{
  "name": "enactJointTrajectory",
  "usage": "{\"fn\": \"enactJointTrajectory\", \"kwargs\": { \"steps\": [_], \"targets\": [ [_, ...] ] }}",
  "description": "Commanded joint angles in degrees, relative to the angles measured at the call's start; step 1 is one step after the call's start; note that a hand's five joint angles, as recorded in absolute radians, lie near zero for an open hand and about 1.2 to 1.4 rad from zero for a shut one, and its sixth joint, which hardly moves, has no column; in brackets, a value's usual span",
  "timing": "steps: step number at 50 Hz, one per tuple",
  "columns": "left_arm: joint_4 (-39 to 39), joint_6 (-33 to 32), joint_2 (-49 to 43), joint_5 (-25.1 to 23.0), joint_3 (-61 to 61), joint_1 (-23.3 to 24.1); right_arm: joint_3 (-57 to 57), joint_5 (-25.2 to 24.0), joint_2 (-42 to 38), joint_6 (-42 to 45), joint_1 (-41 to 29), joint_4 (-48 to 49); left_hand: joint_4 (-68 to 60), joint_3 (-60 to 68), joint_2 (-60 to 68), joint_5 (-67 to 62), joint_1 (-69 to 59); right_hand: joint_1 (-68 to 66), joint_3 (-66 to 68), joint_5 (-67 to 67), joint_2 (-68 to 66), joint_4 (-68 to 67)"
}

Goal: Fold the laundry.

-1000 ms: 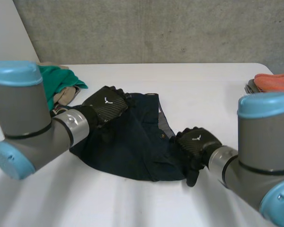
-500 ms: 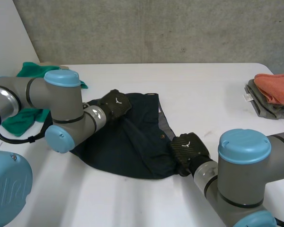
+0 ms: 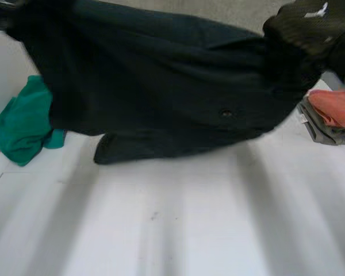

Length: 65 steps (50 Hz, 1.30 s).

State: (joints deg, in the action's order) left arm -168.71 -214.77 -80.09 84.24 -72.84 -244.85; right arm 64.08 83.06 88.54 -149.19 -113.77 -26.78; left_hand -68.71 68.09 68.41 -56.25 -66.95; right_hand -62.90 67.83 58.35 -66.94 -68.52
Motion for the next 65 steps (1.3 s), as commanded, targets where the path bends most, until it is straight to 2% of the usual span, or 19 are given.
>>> {"fn": "enactJointTrajectory", "kwargs": {
  "steps": [1, 5, 8, 12, 17, 20, 21, 24, 25, 28, 30, 33, 40, 46, 54, 58, 65],
  "targets": [
    [12.60, 4.52, 0.22, -1.88, -1.24, -4.13, -6.95, -0.89, -4.68, 3.63, -1.45, -9.34, -11.29, 11.91, 11.59, -13.75, -13.05, -17.10, 12.17, 11.65, -13.06, -11.48],
    [14.73, 5.76, -7.06, -3.46, -2.21, -5.46, -4.41, 0.78, -9.59, 5.31, -1.89, -8.29, -11.29, 11.91, 11.59, -13.75, -13.05, -17.10, 12.17, 11.65, -13.06, -11.48],
    [13.16, 5.68, -12.96, -4.25, -1.69, -5.46, -3.35, 2.01, -13.90, 5.14, -1.89, -5.66, -11.29, 11.91, 11.59, -13.75, -13.05, -17.10, 12.17, 11.65, -13.06, -11.48],
    [4.64, 5.23, -24.47, -3.82, 3.39, -5.72, -3.61, 4.38, -21.73, 3.56, -1.89, 1.19, -11.29, 11.91, 11.59, -13.75, -13.05, -17.10, 12.17, 11.65, -13.06, -11.48],
    [-12.47, 4.89, -37.65, -0.66, 18.48, -6.51, -11.84, 7.63, -28.85, 0.31, -2.50, 14.52, -11.29, 11.91, 11.59, -13.75, -13.05, -17.10, 12.17, 11.65, -13.06, -11.48],
    [-20.57, 5.32, -39.43, 0.31, 23.87, -6.87, -16.16, 8.60, -29.65, -0.92, -2.33, 22.97, -11.29, 11.91, 11.59, -13.75, -13.05, -17.10, 12.17, 11.65, -13.06, -11.48],
    [-26.43, 5.58, -38.74, 1.10, 26.50, -7.04, -17.83, 9.30, -29.48, -1.88, -2.33, 29.35, -11.29, 11.91, 11.59, -13.75, -13.05, -17.10, 12.17, 11.65, -13.06, -11.48],
    [-36.29, 7.77, -35.41, 2.77, 27.41, -6.61, -17.76, 10.01, -28.08, -3.38, -2.07, 39.67, -11.29, 11.91, 11.59, -13.75, -13.05, -17.10, 12.17, 11.65, -13.06, -11.48],
    [-38.33, 8.39, -34.52, 3.04, 27.14, -6.52, -16.63, 10.10, -26.50, -4.52, -1.80, 45.79, -11.29, 11.91, 11.59, -13.75, -13.05, -17.10, 12.17, 11.65, -13.06, -11.48],
    [-43.26, 11.02, -31.63, 3.91, 25.39, -6.69, -14.08, 9.23, -24.65, -6.54, -1.01, 55.92, -11.29, 11.91, 11.59, -13.75, -13.05, -17.10, 12.17, 11.65, -13.06, -11.48],
    [-43.72, 11.82, -30.39, 3.92, 23.90, -6.95, -13.11, 8.09, -24.64, -6.99, -1.01, 57.63, -11.29, 11.91, 11.59, -13.75, -13.05, -17.10, 12.17, 11.65, -13.06, -11.48],
    [-41.97, 12.61, -28.81, 3.39, 20.03, -7.66, -12.40, 5.27, -25.78, -6.99, -1.19, 55.80, -11.29, 11.91, 11.59, -13.75, -13.05, -17.10, 12.17, 11.65, -13.06, -11.48],
    [-37.92, 12.62, -26.87, 1.28, 3.63, -8.53, -10.12, 4.39, -28.85, -6.81, -1.54, 48.33, -11.29, 11.91, 11.59, -13.75, -13.05, -17.10, 12.17, 11.65, -13.06, -11.48],
    [-38.35, 12.35, -28.53, 0.84, -11.07, -8.45, -4.15, 2.64, -32.55, -6.02, -1.63, 44.80, -11.29, 11.91, 11.59, -13.75, -13.05, -17.10, 12.17, 11.65, -13.06, -11.48],
    [-37.48, 8.06, -33.19, 0.75, -25.06, -4.50, 4.73, 2.19, -39.40, -0.14, -2.42, 38.39, -11.29, 11.91, 11.59, -13.75, -13.05, -17.10, 12.17, 11.65, -13.06, -11.48],
    [-33.62, 4.63, -31.44, 1.54, -29.63, -3.44, 8.34, 2.63, -38.53, 2.85, -2.68, 31.63, -11.29, 11.91, 11.59, -13.75, -13.05, -17.10, 12.17, 11.65, -13.06, -11.48],
    [-20.01, 0.23, -20.20, 1.28, -35.69, -1.95, 15.54, 5.62, -29.58, 5.58, -4.52, 17.31, -11.29, 11.91, 11.59, -13.75, -13.05, -17.10, 12.17, 11.65, -13.06, -11.48]
  ]
}}
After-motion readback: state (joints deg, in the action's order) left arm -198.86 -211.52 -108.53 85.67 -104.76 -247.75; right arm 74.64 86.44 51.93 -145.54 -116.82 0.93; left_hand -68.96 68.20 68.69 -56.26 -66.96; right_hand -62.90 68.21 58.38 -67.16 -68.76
